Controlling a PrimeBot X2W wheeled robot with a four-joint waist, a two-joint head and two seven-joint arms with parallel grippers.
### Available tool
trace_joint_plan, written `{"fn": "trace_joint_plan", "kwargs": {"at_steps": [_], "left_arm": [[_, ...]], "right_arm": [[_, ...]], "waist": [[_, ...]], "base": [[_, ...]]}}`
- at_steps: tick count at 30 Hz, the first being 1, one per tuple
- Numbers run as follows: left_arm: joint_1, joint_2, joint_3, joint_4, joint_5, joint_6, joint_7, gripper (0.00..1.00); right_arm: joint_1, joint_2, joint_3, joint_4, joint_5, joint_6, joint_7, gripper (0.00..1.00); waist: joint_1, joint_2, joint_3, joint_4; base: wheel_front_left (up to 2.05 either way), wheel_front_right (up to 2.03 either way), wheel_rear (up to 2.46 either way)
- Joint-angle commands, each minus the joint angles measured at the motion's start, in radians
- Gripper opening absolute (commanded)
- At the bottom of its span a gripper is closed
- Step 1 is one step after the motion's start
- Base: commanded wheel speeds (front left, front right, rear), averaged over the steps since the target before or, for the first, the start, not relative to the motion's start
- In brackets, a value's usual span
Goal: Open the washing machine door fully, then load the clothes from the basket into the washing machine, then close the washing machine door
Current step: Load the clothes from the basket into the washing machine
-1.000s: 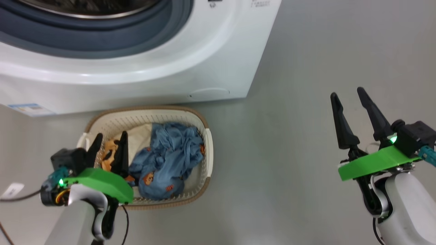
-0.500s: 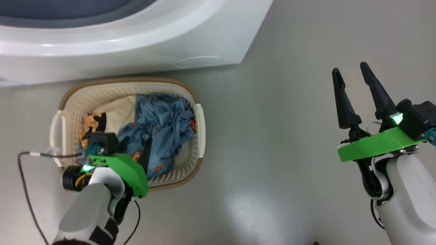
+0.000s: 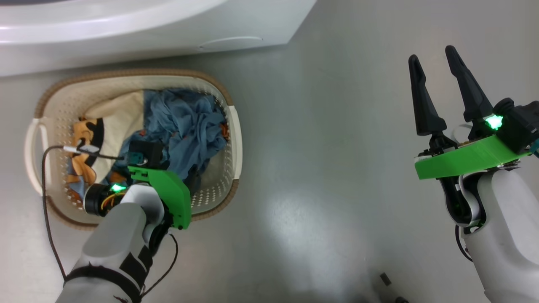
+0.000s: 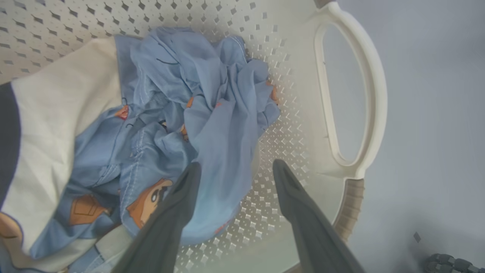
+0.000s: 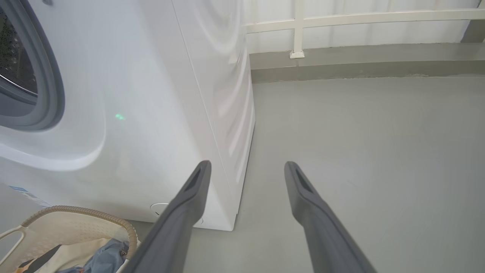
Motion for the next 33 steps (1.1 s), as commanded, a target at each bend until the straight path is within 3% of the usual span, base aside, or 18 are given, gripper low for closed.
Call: {"fn": "trace_joint_plan", "kwargs": {"at_steps": [1, 7, 21, 22, 24, 26, 27, 28, 33], "left_arm": [[-0.008, 0.026, 0.001, 0.003, -0.012, -0.003, 0.009, 1.0], [-0.07, 0.051, -0.04, 0.076, -0.016, -0.001, 0.03, 1.0], [-0.154, 0.106, -0.056, 0.145, -0.005, 0.067, 0.102, 0.98], [-0.153, 0.109, -0.056, 0.146, -0.007, 0.071, 0.108, 0.82], [-0.153, 0.114, -0.058, 0.148, -0.008, 0.078, 0.113, 0.69], [-0.155, 0.112, -0.059, 0.149, -0.01, 0.08, 0.106, 0.23], [-0.155, 0.112, -0.059, 0.149, -0.01, 0.08, 0.106, 0.23], [-0.157, 0.11, -0.059, 0.149, -0.011, 0.079, 0.1, 0.0], [-0.157, 0.103, -0.057, 0.15, -0.02, 0.067, 0.06, 0.0]], "right_arm": [[0.007, 0.002, 0.02, -0.025, -0.007, 0.008, -0.009, 1.0], [-0.015, 0.006, 0.022, -0.033, -0.007, 0.008, -0.009, 1.0], [-0.027, 0.027, 0.01, -0.058, -0.011, 0.008, -0.009, 1.0], [-0.026, 0.027, 0.009, -0.06, -0.012, 0.008, -0.009, 1.0], [-0.022, 0.025, 0.004, -0.065, -0.013, 0.008, -0.009, 1.0], [-0.021, 0.024, 0.001, -0.067, -0.015, 0.008, -0.009, 1.0], [-0.021, 0.024, 0.001, -0.067, -0.015, 0.008, -0.009, 1.0], [-0.021, 0.025, 0.0, -0.067, -0.017, 0.008, -0.009, 1.0], [-0.026, 0.029, 0.003, -0.064, -0.02, 0.008, -0.009, 1.0]], "waist": [[-0.0001, 0.0, 0.033, -0.018], [-0.0001, 0.0, 0.084, -0.042], [-0.0001, 0.0, 0.165, -0.112], [-0.0001, 0.0, 0.166, -0.115], [-0.0001, 0.0, 0.169, -0.118], [-0.0001, 0.0, 0.171, -0.118], [-0.0001, 0.0, 0.171, -0.118], [-0.0001, 0.0, 0.171, -0.117], [-0.0001, 0.0, 0.155, -0.112]], "base": [[0.0, 0.0, 0.0], [0.0, 0.0, 0.0], [0.0, 0.0, 0.0], [0.0, 0.0, 0.0], [0.0, 0.0, 0.0], [0.0, 0.0, 0.0], [0.0, 0.0, 0.0], [0.0, 0.0, 0.0], [0.0, 0.0, 0.0]]}}
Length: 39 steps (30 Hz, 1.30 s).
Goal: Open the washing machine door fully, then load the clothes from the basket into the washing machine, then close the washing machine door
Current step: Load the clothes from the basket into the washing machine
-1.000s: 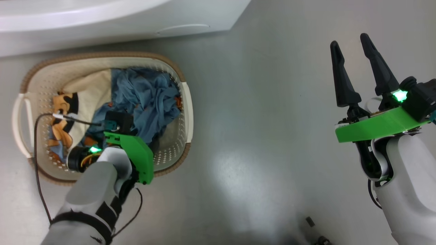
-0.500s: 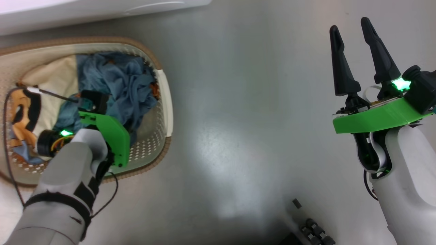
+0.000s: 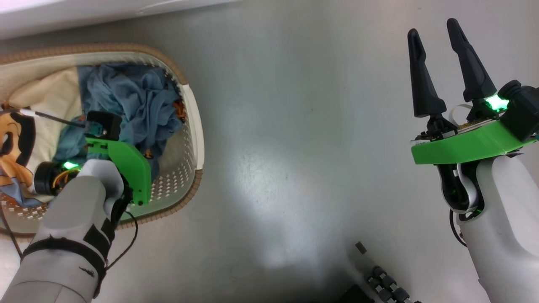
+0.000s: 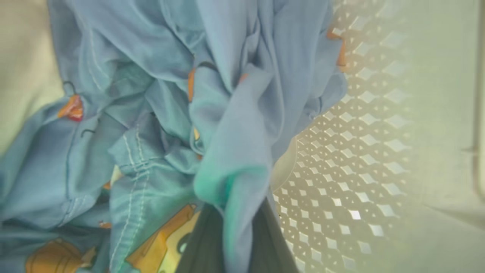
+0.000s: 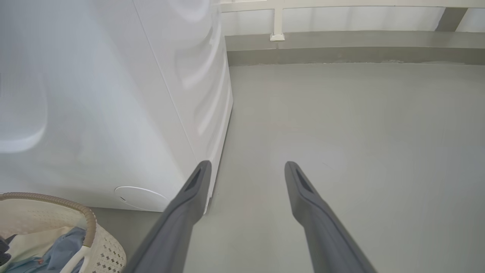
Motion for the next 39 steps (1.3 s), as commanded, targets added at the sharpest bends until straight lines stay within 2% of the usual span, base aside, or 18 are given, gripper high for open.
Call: {"fn": "trace_joint_plan", "kwargs": {"at_steps": [1, 10, 16, 23, 39], "left_arm": [[0.007, 0.023, 0.017, -0.003, -0.008, -0.003, -0.014, 0.0], [0.041, 0.005, 0.033, -0.003, -0.044, -0.038, -0.108, 0.0], [0.095, -0.022, 0.027, -0.014, -0.061, -0.062, -0.213, 0.0], [0.171, -0.045, 0.024, -0.057, -0.108, -0.07, -0.306, 0.0], [0.375, 0.001, -0.003, -0.3, -0.259, -0.07, -0.356, 0.0]], "right_arm": [[0.028, -0.002, 0.012, -0.02, -0.004, 0.008, -0.008, 1.0], [0.026, -0.007, 0.03, 0.004, 0.003, 0.008, -0.008, 1.0], [0.04, -0.007, 0.042, 0.028, 0.011, 0.008, -0.008, 1.0], [0.075, -0.014, 0.058, 0.062, 0.023, 0.008, -0.008, 1.0], [0.214, -0.03, 0.059, 0.126, 0.048, 0.008, -0.008, 1.0]], "waist": [[0.0, 0.0, -0.01, 0.004], [0.0, 0.0, -0.085, 0.033], [0.0, 0.0, -0.181, 0.055], [0.0, 0.0, -0.315, 0.087], [0.0, 0.0, -0.628, 0.172]], "base": [[0.0, 0.0, 0.0], [0.0, 0.0, 0.0], [0.0, 0.0, 0.0], [0.0, 0.0, 0.0], [0.0, 0.0, 0.0]]}}
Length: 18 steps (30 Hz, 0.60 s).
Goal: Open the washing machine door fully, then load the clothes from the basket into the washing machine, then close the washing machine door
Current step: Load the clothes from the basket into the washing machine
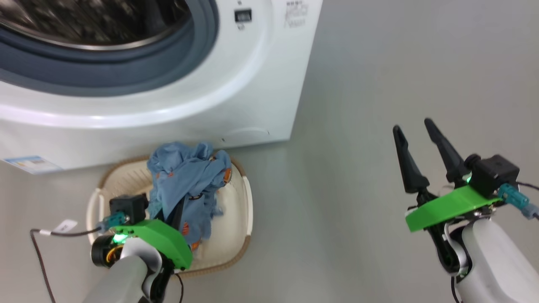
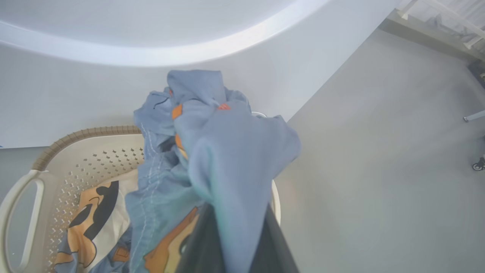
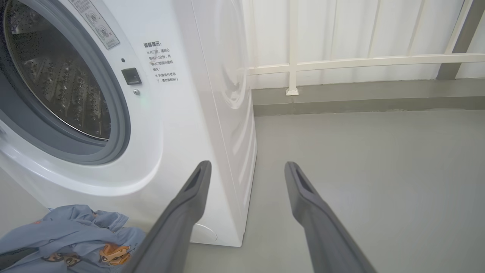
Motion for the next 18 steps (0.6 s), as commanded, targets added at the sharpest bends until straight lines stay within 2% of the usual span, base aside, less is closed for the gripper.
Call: {"fn": "trace_joint_plan", "kwargs": {"at_steps": [1, 5, 8, 18], "left_arm": [[0.021, 0.035, 0.029, -0.035, -0.007, -0.002, -0.014, 0.0], [0.074, 0.067, 0.075, -0.129, 0.008, 0.0, -0.014, 0.0], [0.121, 0.079, 0.113, -0.214, 0.036, 0.017, -0.015, 0.0], [0.302, 0.118, 0.222, -0.536, 0.119, 0.113, -0.015, 0.0]], "right_arm": [[0.026, -0.003, 0.017, -0.016, 0.013, 0.008, -0.008, 1.0], [0.06, 0.002, 0.018, -0.007, 0.017, 0.008, -0.008, 1.0], [0.084, -0.001, 0.013, 0.003, 0.022, 0.008, -0.008, 1.0], [0.17, 0.0, -0.001, 0.012, 0.026, 0.008, -0.008, 1.0]], "waist": [[0.0003, 0.0, -0.13, 0.059], [0.0003, 0.0, -0.196, 0.072], [0.0003, 0.0, -0.238, 0.083], [0.0003, 0.0, -0.341, 0.109]], "base": [[0.0, 0.0, 0.0], [0.0, 0.0, 0.0], [0.0, 0.0, 0.0], [0.0, 0.0, 0.0]]}}
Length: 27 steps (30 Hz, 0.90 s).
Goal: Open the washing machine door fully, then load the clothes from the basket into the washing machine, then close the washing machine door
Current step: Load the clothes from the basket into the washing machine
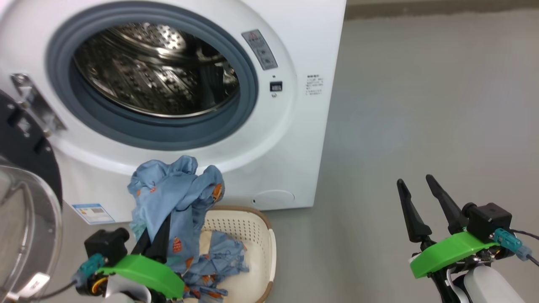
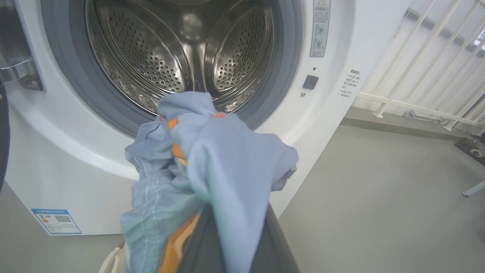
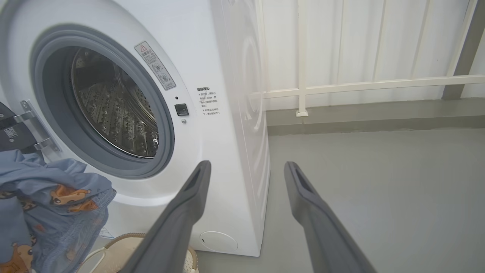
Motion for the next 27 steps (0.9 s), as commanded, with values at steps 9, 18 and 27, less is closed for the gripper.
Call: {"fn": "trace_joint_plan", "kwargs": {"at_steps": [9, 18, 27], "left_arm": [[0.101, 0.054, 0.082, -0.237, 0.045, 0.08, -0.014, 0.0], [0.138, 0.065, 0.092, -0.303, 0.044, 0.113, -0.013, 0.0], [0.14, 0.068, 0.095, -0.315, 0.038, 0.124, -0.012, 0.0]], "right_arm": [[0.017, -0.016, 0.008, -0.037, 0.005, 0.008, -0.008, 1.0], [0.016, -0.024, 0.007, -0.043, 0.004, 0.008, -0.008, 1.0], [0.013, -0.026, 0.007, -0.042, 0.001, 0.008, -0.008, 1.0]], "waist": [[0.0002, 0.0, -0.065, 0.029], [0.0002, 0.0, -0.064, 0.028], [0.0002, 0.0, -0.061, 0.028]], "base": [[0.0, 0.0, 0.0], [0.0, 0.0, 0.0], [0.0, 0.0, 0.0]]}}
